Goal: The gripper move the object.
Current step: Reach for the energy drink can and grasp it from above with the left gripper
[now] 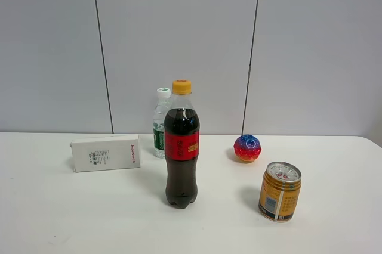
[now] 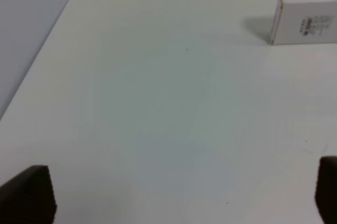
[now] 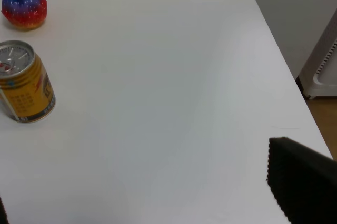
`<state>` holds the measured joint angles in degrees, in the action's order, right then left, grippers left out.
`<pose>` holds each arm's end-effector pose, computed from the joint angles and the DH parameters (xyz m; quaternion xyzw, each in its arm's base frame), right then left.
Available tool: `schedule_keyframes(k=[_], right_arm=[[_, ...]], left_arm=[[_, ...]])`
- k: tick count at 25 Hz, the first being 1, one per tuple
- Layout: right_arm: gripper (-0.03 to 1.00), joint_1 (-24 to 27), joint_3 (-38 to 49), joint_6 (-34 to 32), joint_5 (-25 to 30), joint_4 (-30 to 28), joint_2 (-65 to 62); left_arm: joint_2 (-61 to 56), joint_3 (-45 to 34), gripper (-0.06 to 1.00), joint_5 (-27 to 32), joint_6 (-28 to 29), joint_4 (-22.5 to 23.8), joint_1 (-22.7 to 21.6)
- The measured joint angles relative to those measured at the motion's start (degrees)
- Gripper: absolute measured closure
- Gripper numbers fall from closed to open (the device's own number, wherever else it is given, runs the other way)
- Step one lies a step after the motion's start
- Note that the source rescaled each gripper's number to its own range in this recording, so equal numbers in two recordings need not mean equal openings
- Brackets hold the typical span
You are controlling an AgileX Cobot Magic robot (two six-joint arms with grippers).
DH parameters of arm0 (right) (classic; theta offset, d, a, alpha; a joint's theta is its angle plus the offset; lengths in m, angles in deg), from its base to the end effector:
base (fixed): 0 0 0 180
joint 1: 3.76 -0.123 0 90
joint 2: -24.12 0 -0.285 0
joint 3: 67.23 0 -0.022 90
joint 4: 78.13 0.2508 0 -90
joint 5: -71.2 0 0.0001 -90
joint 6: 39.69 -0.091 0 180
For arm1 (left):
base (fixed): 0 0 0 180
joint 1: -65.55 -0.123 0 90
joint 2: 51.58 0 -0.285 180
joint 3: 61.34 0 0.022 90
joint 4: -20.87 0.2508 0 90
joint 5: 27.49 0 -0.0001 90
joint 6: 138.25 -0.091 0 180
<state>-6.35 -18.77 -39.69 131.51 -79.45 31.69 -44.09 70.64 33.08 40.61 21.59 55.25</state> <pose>-0.0052 -0.0021 0.2785 -0.0188 0.8494 0.0004 0.5275 -0.0067 -0.0002 0.2802 -0.0680 0.8457 0.0590 0.5261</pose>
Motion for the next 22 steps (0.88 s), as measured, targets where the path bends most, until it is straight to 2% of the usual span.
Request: schedule_keyframes(k=[22], right_arm=[[-0.03,0.0,0.0,0.0,0.0,0.0,0.0]], left_arm=[[0.0,0.0,-0.06,0.0,0.0,-0.05,0.0]])
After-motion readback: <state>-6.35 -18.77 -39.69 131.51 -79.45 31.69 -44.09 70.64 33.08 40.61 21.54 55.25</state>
